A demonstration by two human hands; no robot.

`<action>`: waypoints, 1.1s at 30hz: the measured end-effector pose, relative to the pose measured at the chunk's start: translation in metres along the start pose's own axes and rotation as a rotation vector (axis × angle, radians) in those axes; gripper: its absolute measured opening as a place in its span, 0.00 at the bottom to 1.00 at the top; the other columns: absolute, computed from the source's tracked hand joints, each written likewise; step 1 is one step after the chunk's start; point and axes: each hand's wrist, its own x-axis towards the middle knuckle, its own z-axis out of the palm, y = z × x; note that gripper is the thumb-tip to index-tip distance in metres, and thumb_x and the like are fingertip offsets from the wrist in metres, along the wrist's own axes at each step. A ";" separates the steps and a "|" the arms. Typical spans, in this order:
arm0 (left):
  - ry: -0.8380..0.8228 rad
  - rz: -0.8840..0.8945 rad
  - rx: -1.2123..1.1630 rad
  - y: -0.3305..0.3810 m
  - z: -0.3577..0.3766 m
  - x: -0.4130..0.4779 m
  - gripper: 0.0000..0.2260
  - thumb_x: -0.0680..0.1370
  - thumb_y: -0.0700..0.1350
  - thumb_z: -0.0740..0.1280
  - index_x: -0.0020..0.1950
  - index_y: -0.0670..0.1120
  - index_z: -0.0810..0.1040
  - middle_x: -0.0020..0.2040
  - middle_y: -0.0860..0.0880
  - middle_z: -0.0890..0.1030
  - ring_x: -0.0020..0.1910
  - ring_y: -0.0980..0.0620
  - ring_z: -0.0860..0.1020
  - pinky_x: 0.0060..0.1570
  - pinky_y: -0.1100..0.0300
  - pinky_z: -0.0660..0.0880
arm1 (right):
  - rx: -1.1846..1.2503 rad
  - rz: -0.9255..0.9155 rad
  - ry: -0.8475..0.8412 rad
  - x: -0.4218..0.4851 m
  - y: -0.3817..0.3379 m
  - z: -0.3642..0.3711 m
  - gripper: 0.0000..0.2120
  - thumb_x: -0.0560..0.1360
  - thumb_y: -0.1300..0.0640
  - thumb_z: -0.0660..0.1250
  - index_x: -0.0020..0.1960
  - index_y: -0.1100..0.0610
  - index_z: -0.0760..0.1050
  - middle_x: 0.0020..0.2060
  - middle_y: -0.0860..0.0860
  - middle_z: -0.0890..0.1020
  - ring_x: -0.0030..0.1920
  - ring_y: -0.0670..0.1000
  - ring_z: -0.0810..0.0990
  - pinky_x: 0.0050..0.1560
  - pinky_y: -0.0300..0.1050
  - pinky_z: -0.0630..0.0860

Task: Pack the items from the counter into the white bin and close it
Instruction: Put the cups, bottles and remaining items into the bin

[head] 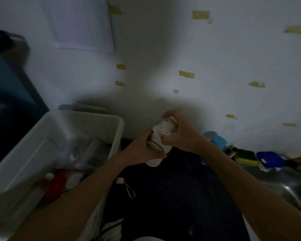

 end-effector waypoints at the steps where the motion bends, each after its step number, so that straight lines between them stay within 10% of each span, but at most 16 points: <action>1: 0.031 0.029 -0.022 0.003 -0.006 -0.004 0.30 0.66 0.50 0.80 0.64 0.60 0.70 0.55 0.67 0.79 0.53 0.68 0.78 0.44 0.74 0.75 | 0.013 -0.023 0.005 0.002 -0.009 0.003 0.30 0.61 0.47 0.73 0.59 0.35 0.66 0.53 0.38 0.72 0.45 0.42 0.77 0.39 0.42 0.79; 17: 0.452 0.107 0.004 0.013 -0.132 -0.070 0.25 0.66 0.48 0.79 0.61 0.50 0.75 0.52 0.53 0.83 0.50 0.56 0.83 0.47 0.55 0.81 | 0.123 -0.220 0.026 0.075 -0.137 0.086 0.26 0.71 0.41 0.70 0.66 0.41 0.68 0.59 0.46 0.71 0.56 0.44 0.75 0.56 0.48 0.79; 33: 0.468 -0.182 -0.039 -0.081 -0.199 -0.170 0.26 0.66 0.51 0.79 0.61 0.59 0.75 0.54 0.61 0.81 0.52 0.64 0.80 0.41 0.72 0.77 | 0.106 -0.158 -0.254 0.090 -0.151 0.240 0.32 0.72 0.38 0.69 0.72 0.48 0.65 0.66 0.45 0.72 0.63 0.45 0.73 0.64 0.50 0.74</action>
